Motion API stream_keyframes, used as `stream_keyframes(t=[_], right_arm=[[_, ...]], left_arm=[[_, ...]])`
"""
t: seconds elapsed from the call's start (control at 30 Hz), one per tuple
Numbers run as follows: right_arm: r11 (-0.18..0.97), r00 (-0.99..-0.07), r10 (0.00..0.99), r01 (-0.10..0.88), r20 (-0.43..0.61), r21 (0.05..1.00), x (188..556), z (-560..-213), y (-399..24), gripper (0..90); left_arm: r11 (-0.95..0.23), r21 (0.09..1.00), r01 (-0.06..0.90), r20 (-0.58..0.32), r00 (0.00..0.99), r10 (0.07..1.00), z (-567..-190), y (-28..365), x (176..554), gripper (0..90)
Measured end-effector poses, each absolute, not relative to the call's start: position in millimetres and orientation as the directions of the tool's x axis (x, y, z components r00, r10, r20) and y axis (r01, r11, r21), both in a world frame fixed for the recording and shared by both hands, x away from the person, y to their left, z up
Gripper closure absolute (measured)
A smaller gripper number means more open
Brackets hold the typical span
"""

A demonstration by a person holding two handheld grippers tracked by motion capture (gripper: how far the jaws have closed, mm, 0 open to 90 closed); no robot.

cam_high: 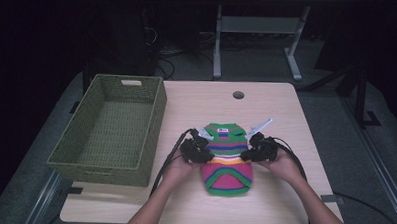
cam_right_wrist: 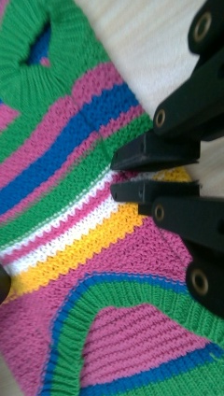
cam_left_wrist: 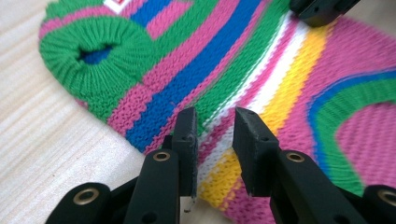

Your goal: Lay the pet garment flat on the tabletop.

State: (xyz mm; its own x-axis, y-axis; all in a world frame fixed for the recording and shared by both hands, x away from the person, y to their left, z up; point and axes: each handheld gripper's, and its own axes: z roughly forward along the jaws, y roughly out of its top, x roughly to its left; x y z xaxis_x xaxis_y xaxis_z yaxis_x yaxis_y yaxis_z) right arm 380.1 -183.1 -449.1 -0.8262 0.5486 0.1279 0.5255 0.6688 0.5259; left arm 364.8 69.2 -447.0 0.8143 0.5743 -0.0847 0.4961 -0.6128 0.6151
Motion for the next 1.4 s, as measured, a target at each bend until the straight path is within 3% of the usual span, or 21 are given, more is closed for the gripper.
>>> stream_keyframes(t=[0.07,0.3,0.77,1.1,1.4], right_arm=[[0.628,-0.824,0.542,0.527,0.165,0.572,377.4,-443.4,-186.7,77.9],[0.652,-0.851,0.498,0.494,0.167,0.575,362.7,-438.4,-186.8,77.0],[0.673,-0.865,0.476,0.476,0.160,0.566,341.2,-452.7,-183.3,73.0],[0.629,-0.843,0.494,0.516,0.213,0.582,341.0,-457.1,-190.0,71.5],[0.575,-0.824,0.516,0.537,0.235,0.617,342.1,-450.7,-199.2,63.4]], left_arm=[[-0.610,0.626,0.486,-0.099,0.825,0.556,-442.1,71.4,360.6,73.5],[-0.674,0.607,0.421,-0.113,0.885,0.451,-435.1,72.9,335.2,85.0],[-0.745,0.541,0.390,-0.102,0.910,0.402,-447.9,84.0,320.1,80.7],[-0.717,0.565,0.408,-0.127,0.902,0.413,-451.2,86.8,318.6,77.0],[-0.653,0.614,0.443,-0.163,0.881,0.444,-445.7,92.2,320.8,70.1]])
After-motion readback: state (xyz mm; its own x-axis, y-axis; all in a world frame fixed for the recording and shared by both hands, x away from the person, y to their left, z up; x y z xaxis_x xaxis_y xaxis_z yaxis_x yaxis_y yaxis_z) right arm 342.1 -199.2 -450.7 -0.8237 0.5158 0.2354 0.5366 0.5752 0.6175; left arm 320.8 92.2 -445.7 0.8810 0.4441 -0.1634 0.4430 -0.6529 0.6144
